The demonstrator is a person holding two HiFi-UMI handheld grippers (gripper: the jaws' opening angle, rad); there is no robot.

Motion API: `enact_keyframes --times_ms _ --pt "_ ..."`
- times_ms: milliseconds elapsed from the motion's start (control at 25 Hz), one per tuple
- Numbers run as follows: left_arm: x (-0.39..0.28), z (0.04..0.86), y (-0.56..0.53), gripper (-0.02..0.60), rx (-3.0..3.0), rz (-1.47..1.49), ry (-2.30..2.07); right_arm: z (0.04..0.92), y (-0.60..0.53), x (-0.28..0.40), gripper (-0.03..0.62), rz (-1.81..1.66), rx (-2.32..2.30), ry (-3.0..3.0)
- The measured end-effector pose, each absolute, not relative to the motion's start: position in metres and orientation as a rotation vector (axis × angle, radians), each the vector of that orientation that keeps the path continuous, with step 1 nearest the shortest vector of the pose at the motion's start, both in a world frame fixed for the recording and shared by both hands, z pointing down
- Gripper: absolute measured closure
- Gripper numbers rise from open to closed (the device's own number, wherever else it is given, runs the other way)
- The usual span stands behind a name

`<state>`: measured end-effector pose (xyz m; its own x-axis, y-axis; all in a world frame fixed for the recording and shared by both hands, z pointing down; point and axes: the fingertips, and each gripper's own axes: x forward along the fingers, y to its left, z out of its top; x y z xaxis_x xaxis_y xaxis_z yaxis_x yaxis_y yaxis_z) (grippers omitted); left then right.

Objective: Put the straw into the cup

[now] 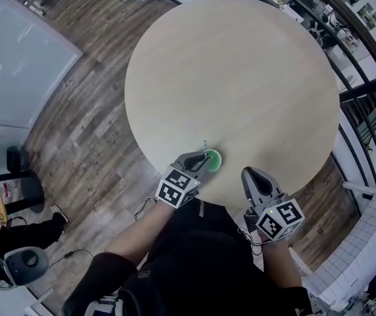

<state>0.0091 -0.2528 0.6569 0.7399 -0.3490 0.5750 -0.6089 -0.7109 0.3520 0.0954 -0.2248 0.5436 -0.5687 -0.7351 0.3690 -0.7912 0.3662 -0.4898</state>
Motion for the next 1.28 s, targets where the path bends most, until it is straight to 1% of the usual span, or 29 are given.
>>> enact_keyframes --times_ms 800,1080,1280 --pt "-0.005 0.645 -0.256 0.551 2.451 0.640 -0.740 0.536 -0.224 0.088 0.571 0.954 1.432 -2.523" --pt "-0.009 0.604 -0.260 0.554 2.597 0.594 -0.798 0.515 -0.225 0.085 0.571 0.877 1.475 -2.538" --pt "-0.020 0.575 -0.255 0.568 2.674 0.534 -0.800 0.494 -0.224 0.081 0.571 0.787 1.532 -2.543"
